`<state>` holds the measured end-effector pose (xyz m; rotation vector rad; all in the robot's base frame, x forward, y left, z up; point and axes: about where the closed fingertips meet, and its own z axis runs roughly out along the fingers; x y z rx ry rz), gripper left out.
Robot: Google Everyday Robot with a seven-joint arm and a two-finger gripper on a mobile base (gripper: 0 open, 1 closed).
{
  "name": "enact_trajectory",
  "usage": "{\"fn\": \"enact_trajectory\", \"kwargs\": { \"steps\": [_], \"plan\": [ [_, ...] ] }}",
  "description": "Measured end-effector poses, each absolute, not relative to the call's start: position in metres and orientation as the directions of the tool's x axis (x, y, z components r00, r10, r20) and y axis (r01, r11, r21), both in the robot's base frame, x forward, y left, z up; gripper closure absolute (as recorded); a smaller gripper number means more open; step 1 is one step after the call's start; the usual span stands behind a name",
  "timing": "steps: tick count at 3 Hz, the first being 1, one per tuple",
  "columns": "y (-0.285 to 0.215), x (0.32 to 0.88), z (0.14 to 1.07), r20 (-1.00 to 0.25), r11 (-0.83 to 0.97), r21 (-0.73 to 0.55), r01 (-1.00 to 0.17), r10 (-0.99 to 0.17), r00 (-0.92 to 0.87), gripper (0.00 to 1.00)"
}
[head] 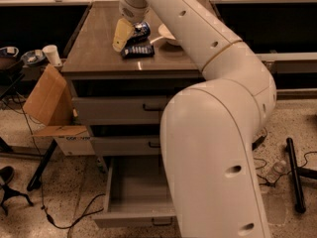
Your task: Place pepsi can into bottom drawer
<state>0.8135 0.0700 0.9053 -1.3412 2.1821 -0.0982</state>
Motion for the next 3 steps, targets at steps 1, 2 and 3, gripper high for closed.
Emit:
{"fn": "enact_trajectory", "kwargs": {
  "steps": [1, 2, 3],
  "plan": [
    [0.07, 0.814, 0.905, -0.429, 0.495, -0.346, -0.797, -0.839, -0.335, 0.0],
    [0.073, 0.821, 0.9, -0.488, 0.552, -0.311, -0.773, -0.791, -0.369, 0.0],
    [0.077, 0.837, 0.886, -0.613, 0.667, -0.196, -0.718, -0.655, -0.441, 0.0]
  ]
}}
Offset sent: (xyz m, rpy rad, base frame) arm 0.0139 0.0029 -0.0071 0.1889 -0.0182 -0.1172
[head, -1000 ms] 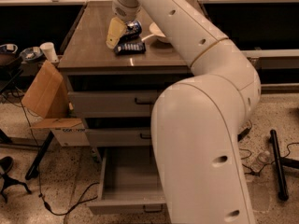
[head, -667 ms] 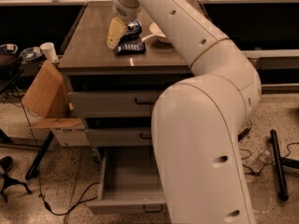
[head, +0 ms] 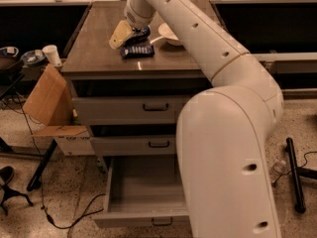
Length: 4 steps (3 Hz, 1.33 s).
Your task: Place pepsi can into bottom drawer
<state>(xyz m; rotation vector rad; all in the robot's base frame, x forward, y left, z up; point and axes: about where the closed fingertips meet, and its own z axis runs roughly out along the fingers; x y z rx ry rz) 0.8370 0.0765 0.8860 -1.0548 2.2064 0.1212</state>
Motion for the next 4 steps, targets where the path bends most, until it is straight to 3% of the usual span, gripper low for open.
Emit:
{"fn": "enact_trajectory", "kwargs": {
  "steps": [1, 2, 4],
  "plan": [
    [0.083, 0.863, 0.886, -0.759, 0.793, -0.055, -0.607, -0.428, -0.49, 0.0],
    [0.084, 0.863, 0.885, -0.759, 0.793, -0.054, -0.607, -0.427, -0.491, 0.0],
    [0.084, 0.887, 0.866, -0.8, 0.85, 0.003, -0.527, -0.314, -0.511, 0.0]
  ]
}}
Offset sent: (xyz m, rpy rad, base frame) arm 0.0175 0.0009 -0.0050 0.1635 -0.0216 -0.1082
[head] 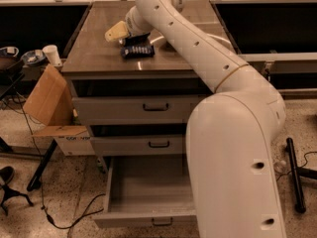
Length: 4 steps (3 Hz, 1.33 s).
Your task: Place pepsi can into bottom drawer
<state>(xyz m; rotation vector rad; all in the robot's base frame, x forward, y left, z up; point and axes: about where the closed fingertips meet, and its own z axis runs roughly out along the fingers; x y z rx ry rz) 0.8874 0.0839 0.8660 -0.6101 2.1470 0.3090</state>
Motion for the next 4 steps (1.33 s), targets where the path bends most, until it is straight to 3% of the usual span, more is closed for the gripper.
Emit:
{"fn": "enact_trajectory", "kwargs": {
  "steps": [2, 4],
  "plan": [
    [0.073, 0.908, 0.868, -0.839, 0.895, -0.002, -0.446, -0.244, -0.486, 0.0],
    [0.084, 0.917, 0.852, -0.831, 0.882, 0.025, -0.471, -0.244, -0.501, 0.0]
  ]
}}
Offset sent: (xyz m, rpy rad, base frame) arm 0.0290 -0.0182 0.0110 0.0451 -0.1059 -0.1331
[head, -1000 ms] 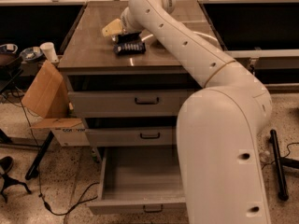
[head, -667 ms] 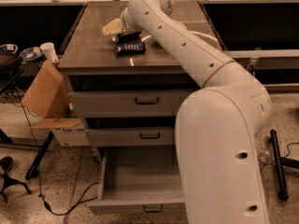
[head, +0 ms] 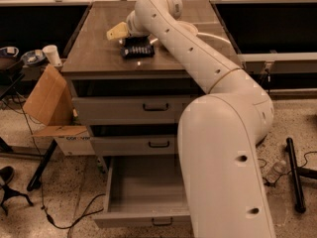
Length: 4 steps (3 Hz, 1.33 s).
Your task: Place pepsi can into bottom drawer
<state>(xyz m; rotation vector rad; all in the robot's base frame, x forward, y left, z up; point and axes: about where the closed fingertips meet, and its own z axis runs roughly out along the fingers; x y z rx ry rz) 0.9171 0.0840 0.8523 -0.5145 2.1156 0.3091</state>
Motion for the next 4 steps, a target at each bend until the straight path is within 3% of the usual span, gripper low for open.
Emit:
{"fn": "enact_trajectory", "kwargs": {
  "steps": [2, 3, 4],
  "plan": [
    [0.083, 0.92, 0.854, -0.839, 0.873, 0.034, -0.487, -0.24, -0.489, 0.42],
    [0.072, 0.905, 0.893, -0.887, 0.867, 0.028, -0.498, -0.208, -0.412, 0.81],
    [0.066, 0.895, 0.911, -0.905, 0.863, 0.024, -0.504, -0.195, -0.378, 1.0]
  ]
}}
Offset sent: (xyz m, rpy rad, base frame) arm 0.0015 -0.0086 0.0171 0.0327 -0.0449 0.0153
